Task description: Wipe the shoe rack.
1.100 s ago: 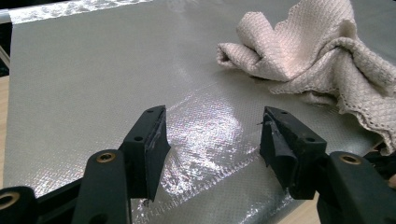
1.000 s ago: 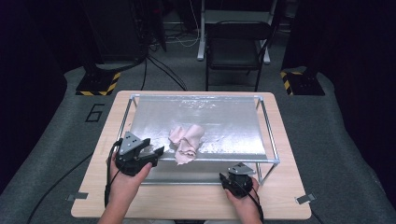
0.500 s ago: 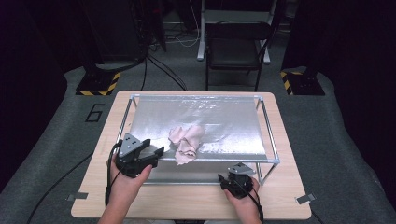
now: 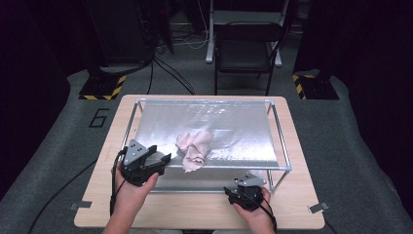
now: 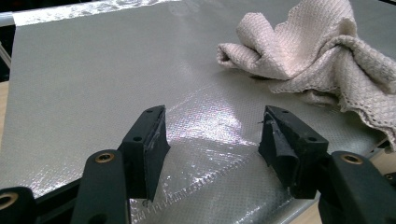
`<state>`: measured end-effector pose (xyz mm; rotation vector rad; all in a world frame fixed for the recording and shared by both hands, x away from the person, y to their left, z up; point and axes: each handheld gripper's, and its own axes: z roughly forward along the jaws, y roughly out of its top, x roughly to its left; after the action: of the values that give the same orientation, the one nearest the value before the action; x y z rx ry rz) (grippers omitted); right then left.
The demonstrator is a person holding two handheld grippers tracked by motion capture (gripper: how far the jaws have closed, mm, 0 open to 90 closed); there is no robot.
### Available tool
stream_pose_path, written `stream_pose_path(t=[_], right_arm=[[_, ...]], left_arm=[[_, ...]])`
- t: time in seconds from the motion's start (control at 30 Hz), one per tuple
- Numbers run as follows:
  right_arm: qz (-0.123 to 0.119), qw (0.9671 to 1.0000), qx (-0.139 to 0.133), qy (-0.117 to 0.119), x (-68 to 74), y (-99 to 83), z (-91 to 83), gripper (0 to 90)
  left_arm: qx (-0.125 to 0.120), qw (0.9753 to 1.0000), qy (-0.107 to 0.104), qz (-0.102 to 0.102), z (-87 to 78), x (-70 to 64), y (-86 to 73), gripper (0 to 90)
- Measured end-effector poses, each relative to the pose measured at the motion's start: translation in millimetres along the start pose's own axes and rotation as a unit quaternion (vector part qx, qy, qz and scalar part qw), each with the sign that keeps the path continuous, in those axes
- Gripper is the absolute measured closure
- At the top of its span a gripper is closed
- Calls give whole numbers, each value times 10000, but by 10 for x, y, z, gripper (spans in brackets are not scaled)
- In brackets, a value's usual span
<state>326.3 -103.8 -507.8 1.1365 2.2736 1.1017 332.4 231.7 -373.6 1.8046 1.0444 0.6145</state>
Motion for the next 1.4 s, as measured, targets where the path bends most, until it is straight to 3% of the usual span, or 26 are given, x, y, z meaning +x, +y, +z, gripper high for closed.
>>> stream_pose_path(t=[0.1,0.17,0.2,0.27,0.3,0.33,0.47,0.53,0.87,1.27,1.3,1.37,1.4], right_arm=[[19,9999,27,126,27,17,-41,455],[-252,9994,-73,231,16,35,-71,441],[-186,9993,-75,315,35,40,-87,440],[-367,9984,-68,422,28,64,-116,444],[-316,9978,-44,587,46,77,-136,456],[-411,9968,-41,686,44,91,-152,472],[-697,9937,-39,877,93,150,-235,532],[-639,9933,-47,962,125,185,-285,557],[-1200,9820,-202,1443,89,331,-418,636],[-1440,9715,-129,1879,117,560,-625,655],[-1526,9694,-123,1918,106,593,-650,657],[-1476,9696,-134,1949,100,653,-685,665],[-1533,9678,-118,1993,82,679,-701,667]], left_arm=[[29,10000,-15,-9,-2,4,4,404],[-19,10000,5,-24,5,1,1,403],[29,10000,-17,-16,-1,5,5,404],[43,10000,-32,-31,-1,7,7,404],[46,10000,-39,-32,-1,9,8,404],[39,10000,-38,-26,-1,13,7,404],[32,10000,-42,-12,0,17,7,404],[31,10000,-44,-17,1,17,6,404],[29,10000,-43,17,0,24,6,404],[63,10000,-69,-3,-5,38,9,405],[60,10000,-67,-4,-4,37,8,405],[71,9999,-72,-14,-5,39,11,405],[80,9999,-74,-23,-5,39,13,405]])
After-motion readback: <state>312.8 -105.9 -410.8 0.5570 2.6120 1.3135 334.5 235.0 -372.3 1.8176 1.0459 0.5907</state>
